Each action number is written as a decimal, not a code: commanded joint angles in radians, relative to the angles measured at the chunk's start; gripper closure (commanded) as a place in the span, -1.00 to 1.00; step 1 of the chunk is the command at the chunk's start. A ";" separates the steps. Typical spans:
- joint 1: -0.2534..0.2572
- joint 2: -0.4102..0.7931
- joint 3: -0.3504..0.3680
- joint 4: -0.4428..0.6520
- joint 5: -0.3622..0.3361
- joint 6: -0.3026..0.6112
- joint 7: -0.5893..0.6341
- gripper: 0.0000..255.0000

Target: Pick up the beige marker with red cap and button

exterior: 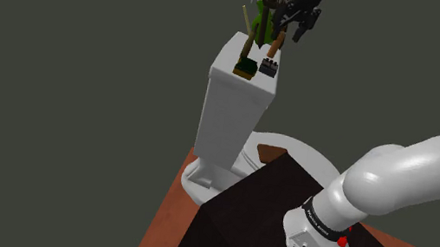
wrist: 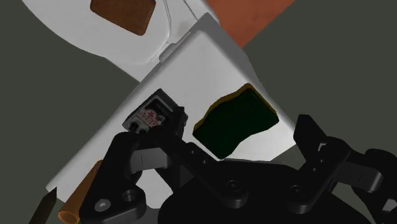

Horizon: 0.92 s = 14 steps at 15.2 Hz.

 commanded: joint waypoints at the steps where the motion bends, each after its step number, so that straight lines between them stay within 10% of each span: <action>1: -0.006 0.072 -0.003 0.058 -0.011 0.026 0.004 -1.00; 14: -0.053 0.522 -0.048 0.521 -0.059 0.090 -0.001 -1.00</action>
